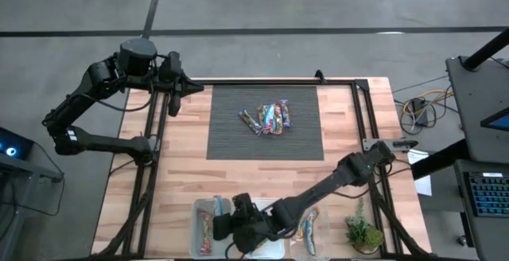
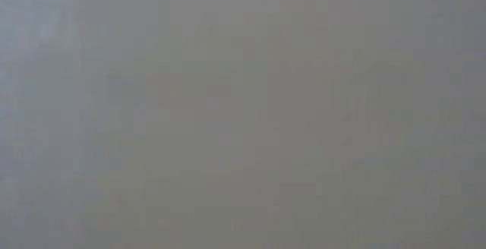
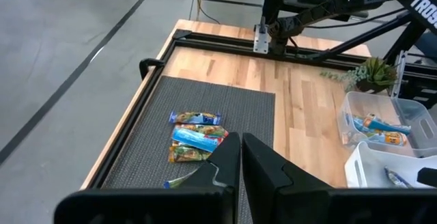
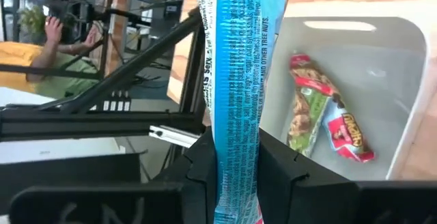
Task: Pick and place Granola Bars by type
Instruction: Put the bottom red granola bar into the gray bin
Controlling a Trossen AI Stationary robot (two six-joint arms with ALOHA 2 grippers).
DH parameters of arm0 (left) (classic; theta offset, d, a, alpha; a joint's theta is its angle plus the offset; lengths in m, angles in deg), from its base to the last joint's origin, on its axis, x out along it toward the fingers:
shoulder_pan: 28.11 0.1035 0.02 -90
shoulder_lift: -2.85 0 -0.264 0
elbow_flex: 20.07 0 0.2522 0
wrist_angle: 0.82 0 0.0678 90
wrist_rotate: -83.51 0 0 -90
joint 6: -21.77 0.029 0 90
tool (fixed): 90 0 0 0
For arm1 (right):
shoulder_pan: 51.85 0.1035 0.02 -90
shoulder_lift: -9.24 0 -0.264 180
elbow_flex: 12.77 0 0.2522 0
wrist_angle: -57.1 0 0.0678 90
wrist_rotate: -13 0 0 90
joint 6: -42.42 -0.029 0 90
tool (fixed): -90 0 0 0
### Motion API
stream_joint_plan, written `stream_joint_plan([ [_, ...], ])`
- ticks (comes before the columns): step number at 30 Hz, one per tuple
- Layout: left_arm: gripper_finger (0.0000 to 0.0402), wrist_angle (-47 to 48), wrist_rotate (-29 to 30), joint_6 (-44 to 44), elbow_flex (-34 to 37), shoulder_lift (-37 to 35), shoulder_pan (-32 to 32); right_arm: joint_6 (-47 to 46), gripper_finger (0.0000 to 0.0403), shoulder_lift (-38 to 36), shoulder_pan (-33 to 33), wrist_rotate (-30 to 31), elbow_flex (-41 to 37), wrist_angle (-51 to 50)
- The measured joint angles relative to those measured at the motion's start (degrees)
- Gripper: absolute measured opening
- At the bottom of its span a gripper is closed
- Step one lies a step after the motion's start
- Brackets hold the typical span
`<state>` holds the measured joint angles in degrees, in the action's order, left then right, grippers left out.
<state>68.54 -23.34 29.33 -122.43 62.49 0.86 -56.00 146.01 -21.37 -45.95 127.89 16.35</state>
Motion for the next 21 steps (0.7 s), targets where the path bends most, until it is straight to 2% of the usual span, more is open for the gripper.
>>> stream_joint_plan([
  [9,0.0,0.1,0.0,0.1,0.0,0.0,0.0,-0.6,0.0065,0.0,-0.1,-0.3,-6.0,13.0],
  [21,0.0,0.2,0.0,-0.1,0.0,0.0,0.0,-4.1,0.0066,0.0,-0.1,-3.1,-8.7,13.3],
])
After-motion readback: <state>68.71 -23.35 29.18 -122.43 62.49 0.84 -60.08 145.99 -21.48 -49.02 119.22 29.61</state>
